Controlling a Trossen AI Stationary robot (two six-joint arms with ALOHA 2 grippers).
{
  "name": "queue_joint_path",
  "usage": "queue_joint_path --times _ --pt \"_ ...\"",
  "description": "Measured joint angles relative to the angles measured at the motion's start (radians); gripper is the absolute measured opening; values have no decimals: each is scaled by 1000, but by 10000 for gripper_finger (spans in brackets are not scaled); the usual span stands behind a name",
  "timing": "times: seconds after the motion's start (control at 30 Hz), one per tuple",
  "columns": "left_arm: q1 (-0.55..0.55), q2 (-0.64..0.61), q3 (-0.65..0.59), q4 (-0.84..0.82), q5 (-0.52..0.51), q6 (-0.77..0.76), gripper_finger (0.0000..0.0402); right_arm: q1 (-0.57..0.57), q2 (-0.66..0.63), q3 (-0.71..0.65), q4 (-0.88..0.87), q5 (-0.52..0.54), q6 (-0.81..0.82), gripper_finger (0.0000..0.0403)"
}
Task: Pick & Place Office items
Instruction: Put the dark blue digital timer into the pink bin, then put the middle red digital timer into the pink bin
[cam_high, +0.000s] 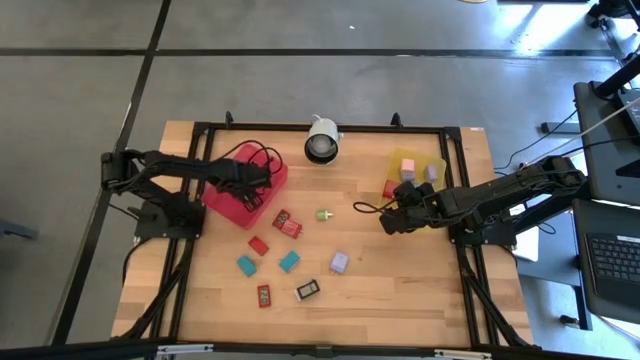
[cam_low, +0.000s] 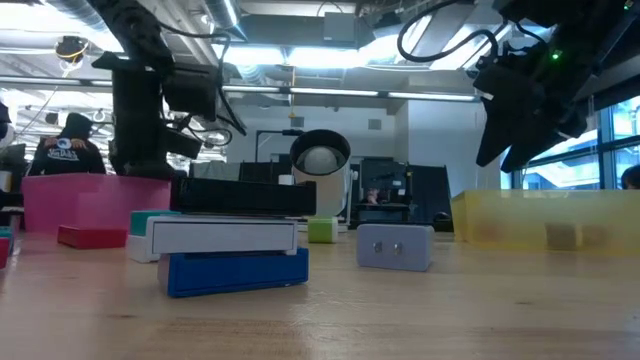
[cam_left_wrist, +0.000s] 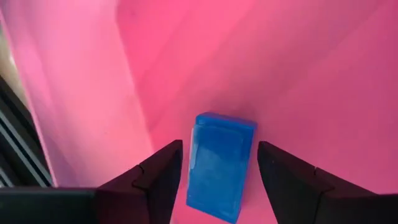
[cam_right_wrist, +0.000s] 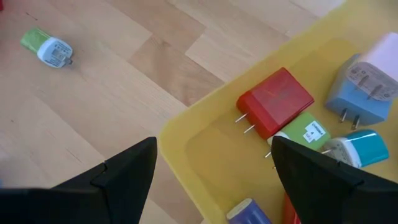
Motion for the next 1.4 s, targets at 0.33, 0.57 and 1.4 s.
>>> queue_joint_path --times 0.33,0.57,1.4 --pt "-14 0 170 -224 43 25 216 0 0 0 0 0 -2 318" --pt "-123 0 255 -205 76 146 214 0 0 0 1 0 -1 318" --pt "-707 1 137 182 315 419 214 0 0 0 3 -2 1 318"
